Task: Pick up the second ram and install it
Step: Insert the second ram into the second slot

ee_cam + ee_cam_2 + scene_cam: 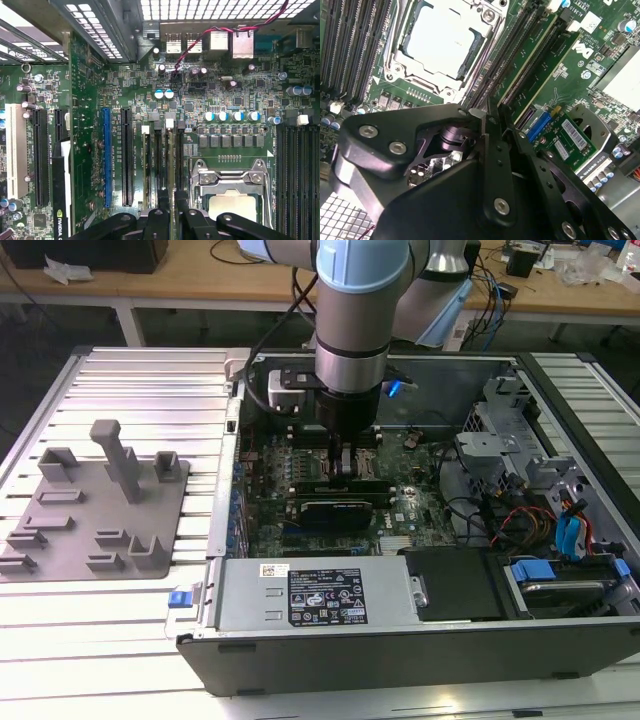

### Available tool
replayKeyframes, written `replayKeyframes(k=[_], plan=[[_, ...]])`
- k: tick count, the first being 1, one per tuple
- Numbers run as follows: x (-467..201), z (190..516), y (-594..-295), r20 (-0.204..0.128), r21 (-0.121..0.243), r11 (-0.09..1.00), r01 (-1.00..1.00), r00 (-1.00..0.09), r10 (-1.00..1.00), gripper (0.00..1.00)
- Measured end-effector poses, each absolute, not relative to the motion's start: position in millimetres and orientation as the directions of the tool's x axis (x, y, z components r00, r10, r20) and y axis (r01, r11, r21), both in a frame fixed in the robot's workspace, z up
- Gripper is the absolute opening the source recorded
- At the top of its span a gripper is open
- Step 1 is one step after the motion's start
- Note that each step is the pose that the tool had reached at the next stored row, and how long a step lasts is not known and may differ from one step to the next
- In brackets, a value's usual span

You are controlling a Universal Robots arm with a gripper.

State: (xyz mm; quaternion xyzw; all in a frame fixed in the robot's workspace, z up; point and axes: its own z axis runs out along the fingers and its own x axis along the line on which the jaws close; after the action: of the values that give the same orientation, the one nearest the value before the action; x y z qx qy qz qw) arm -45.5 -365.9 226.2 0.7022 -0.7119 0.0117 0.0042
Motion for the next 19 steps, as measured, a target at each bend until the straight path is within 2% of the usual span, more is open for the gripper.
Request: replayKeyframes(k=[4,11,19], plan=[[-45.5,226.6,-365.9,0.022,-0.011,0.014,-1.000,-0.014,-1.000,0.16],[-45.6,251.7,-366.0,0.021,-0.011,0.014,-1.000,-0.014,-1.000,0.16],[-30.8,253.4,-365.9,0.021,-0.011,0.014,-1.000,-0.014,-1.000,0.16]])
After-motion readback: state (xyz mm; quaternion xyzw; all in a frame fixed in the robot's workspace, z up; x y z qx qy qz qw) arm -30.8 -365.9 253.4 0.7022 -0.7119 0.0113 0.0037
